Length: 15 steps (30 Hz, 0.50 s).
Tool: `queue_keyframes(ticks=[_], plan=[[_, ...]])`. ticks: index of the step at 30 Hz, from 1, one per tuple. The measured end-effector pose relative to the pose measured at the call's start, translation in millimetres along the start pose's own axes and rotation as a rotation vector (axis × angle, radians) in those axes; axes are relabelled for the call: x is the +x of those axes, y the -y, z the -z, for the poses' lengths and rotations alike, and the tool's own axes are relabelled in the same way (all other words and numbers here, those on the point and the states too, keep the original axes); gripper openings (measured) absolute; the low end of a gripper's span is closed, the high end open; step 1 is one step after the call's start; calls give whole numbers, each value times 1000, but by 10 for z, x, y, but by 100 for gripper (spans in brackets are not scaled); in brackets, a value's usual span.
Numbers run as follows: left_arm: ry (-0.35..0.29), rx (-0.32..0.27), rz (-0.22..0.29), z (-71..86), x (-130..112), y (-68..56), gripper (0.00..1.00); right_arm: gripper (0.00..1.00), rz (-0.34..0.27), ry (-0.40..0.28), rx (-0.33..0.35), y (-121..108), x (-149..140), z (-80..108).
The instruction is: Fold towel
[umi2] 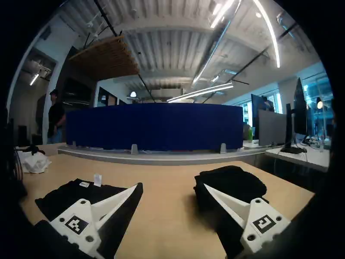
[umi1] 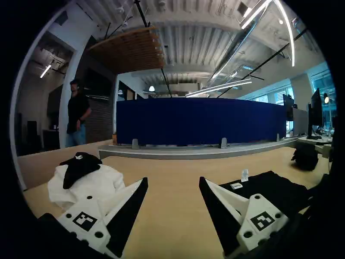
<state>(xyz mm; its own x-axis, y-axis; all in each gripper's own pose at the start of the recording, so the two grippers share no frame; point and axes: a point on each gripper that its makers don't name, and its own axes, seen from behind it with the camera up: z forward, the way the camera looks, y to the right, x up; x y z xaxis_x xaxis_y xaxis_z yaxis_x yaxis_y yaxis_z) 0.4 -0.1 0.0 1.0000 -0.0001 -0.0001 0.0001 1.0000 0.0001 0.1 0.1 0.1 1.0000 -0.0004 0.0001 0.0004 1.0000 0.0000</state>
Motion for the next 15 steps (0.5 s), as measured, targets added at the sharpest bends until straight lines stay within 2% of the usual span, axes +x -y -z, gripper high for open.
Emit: queue_keyframes(ticks=[15], plan=[[0,0,1,5,3,-3,87,100,1,0,0,-7,12,-6]])
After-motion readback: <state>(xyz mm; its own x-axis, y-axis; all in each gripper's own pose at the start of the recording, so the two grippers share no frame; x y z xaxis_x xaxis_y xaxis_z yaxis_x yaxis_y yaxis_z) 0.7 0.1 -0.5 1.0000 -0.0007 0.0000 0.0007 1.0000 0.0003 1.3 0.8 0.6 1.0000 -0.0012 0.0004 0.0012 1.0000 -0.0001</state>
